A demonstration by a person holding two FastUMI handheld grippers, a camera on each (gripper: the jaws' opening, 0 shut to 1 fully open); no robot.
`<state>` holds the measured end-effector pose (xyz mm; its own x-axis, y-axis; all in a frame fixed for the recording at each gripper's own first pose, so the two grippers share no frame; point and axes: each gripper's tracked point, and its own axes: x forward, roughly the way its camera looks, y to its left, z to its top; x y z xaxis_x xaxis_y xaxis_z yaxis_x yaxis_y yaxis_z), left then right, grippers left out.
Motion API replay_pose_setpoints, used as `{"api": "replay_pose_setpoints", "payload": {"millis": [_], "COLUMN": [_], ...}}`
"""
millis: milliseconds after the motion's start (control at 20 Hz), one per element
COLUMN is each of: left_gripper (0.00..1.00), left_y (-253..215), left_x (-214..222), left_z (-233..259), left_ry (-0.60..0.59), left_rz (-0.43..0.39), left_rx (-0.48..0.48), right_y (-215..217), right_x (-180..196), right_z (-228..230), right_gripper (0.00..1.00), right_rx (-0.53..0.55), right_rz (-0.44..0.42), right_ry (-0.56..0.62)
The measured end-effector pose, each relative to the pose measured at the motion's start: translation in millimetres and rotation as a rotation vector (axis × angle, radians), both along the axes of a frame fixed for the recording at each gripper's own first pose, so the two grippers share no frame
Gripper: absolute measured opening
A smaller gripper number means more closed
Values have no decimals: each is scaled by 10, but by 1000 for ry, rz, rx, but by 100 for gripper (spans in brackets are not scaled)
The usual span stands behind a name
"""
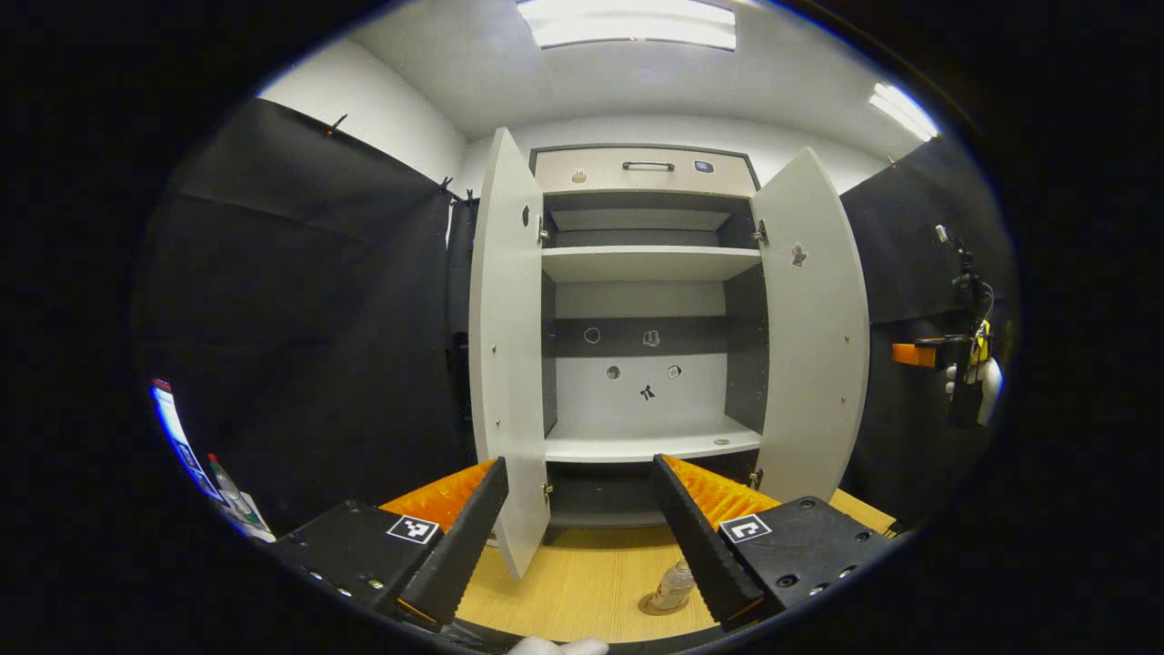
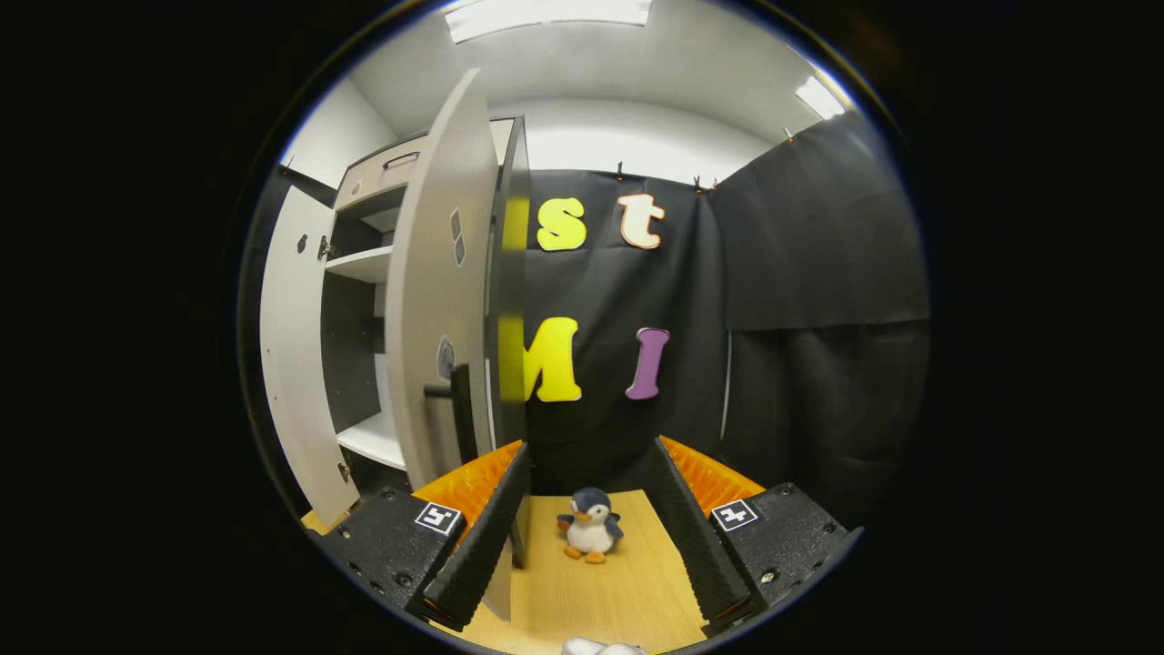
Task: Grasp the bottle in the cabinet with the left hand and place it on the coaster, then close the right door with the right hand and the left door with the left hand.
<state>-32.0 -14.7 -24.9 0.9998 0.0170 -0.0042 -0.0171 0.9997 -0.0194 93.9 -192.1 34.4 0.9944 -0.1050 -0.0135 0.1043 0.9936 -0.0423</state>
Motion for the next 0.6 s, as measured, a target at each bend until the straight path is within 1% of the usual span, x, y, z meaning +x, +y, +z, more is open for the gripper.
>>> {"api": "replay_pose_setpoints", "payload": {"millis": [150,300,350,400,550,600], "left_gripper": [96,96,96,95,96,94], "left_y": [-153,-227,-228,-235,-276,-283], "left_x": [14,-6,-13,-21,-90,-111], "left_z": [6,17,11,-5,-30,-51], "left_ry": [6,6,12,18,32,37], "left_rz": [30,79,97,117,157,170], "left_rx": [-3,15,21,22,21,25], "right_y": [90,169,221,255,374,400], "right_x": [251,426,456,462,487,488], "right_z": [-5,-64,-82,-82,-90,-114], "right_gripper": [82,83,83,83,81,81], "right_rx": [-7,-6,5,8,-18,-20], "right_rz": [75,150,182,195,263,276], "right_ry": [18,43,47,59,73,83]}}
